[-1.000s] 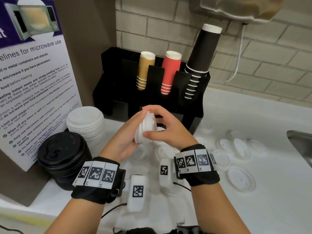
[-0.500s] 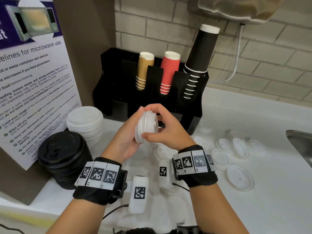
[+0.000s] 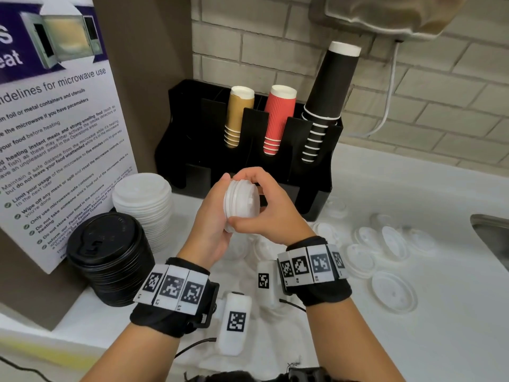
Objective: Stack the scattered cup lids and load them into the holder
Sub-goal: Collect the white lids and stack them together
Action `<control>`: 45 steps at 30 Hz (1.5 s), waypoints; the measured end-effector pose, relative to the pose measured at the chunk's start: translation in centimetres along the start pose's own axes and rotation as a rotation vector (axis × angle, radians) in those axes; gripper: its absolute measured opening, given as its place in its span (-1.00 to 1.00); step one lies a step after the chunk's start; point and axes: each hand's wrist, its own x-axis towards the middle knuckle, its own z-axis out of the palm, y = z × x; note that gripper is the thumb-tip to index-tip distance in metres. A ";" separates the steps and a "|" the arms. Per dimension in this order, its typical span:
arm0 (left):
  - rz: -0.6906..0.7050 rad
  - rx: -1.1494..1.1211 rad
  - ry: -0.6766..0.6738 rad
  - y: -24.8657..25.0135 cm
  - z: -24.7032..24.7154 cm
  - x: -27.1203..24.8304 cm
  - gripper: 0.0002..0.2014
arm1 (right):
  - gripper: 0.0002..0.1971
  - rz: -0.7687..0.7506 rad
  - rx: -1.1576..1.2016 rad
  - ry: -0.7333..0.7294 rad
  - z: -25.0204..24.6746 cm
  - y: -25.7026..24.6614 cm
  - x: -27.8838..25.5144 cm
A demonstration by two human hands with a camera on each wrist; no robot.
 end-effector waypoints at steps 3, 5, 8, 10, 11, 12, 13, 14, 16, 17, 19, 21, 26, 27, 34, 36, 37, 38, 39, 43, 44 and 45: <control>-0.004 0.029 -0.014 0.3 0.0 0.0 -0.61 | -0.37 -0.001 -0.021 -0.013 -0.1 0.0 0.0; -0.004 0.044 -0.029 0.4 -0.1 0.0 -0.56 | -0.37 -0.003 -0.026 -0.020 -0.1 0.0 0.0; -0.006 0.062 -0.055 0.7 -0.3 0.1 -0.52 | -0.37 -0.013 0.008 -0.020 -0.3 0.0 -0.1; -0.021 0.044 -0.084 0.8 -0.7 0.3 -0.58 | -0.37 -0.010 0.034 -0.030 -0.6 0.1 -0.1; -0.027 0.038 -0.098 0.8 -0.8 0.3 -0.61 | -0.38 -0.007 0.037 -0.037 -0.7 0.2 -0.1; -0.030 0.037 -0.108 0.8 -0.9 0.4 -0.64 | -0.38 0.001 0.035 -0.040 -0.8 0.2 -0.1; -0.032 0.040 -0.115 0.7 -1.0 0.4 -0.66 | -0.37 0.014 0.028 -0.038 -0.9 0.3 -0.1; -0.035 0.044 -0.119 0.7 -1.1 0.5 -0.66 | -0.35 0.027 0.023 -0.034 -0.9 0.3 0.0; -0.043 0.053 -0.132 0.7 -1.1 0.5 -0.66 | -0.34 0.030 0.039 -0.035 -0.9 0.4 0.0; -0.045 0.056 -0.140 0.7 -1.1 0.5 -0.66 | -0.34 0.025 0.053 -0.038 -0.9 0.4 0.0; -0.041 0.056 -0.147 0.8 -1.1 0.5 -0.63 | -0.35 0.016 0.064 -0.040 -1.0 0.4 -0.1; -0.030 0.052 -0.134 0.8 -1.0 0.5 -0.59 | -0.35 0.009 0.046 -0.038 -1.1 0.4 0.0; -0.001 0.033 -0.094 0.4 -0.8 0.5 -0.53 | -0.36 -0.021 0.010 -0.030 -0.8 0.4 0.5; -0.007 0.045 -0.077 0.4 -0.8 0.5 -0.51 | -0.36 -0.034 0.000 -0.042 -0.7 0.4 0.8; 0.104 0.061 0.089 2.3 -2.0 1.4 -0.82 | -0.84 0.177 0.023 0.075 -0.1 2.2 4.5; 0.131 0.050 0.105 2.7 -2.3 1.6 -0.91 | -0.74 0.210 -0.335 -0.161 0.9 2.9 5.5; 0.135 0.043 0.104 2.9 -2.3 1.6 -0.92 | -0.70 0.239 -0.536 -0.358 1.6 3.1 5.7; 0.135 0.038 0.101 3.0 -2.4 1.7 -0.92 | -0.66 0.276 -0.722 -0.531 2.5 3.2 5.8; 0.133 0.034 0.098 3.0 -2.4 1.7 -0.91 | -0.63 0.310 -0.868 -0.652 3.3 3.2 5.8; 0.138 0.042 0.093 3.0 -2.4 1.7 -0.83 | -0.52 0.428 -1.084 -0.770 6.1 3.1 5.9; 0.139 0.044 0.090 3.0 -2.4 1.6 -0.84 | -0.51 0.437 -1.099 -0.768 6.3 3.0 6.0; 0.142 0.044 0.086 3.0 -2.5 1.6 -0.85 | -0.52 0.434 -1.085 -0.755 6.3 2.7 6.0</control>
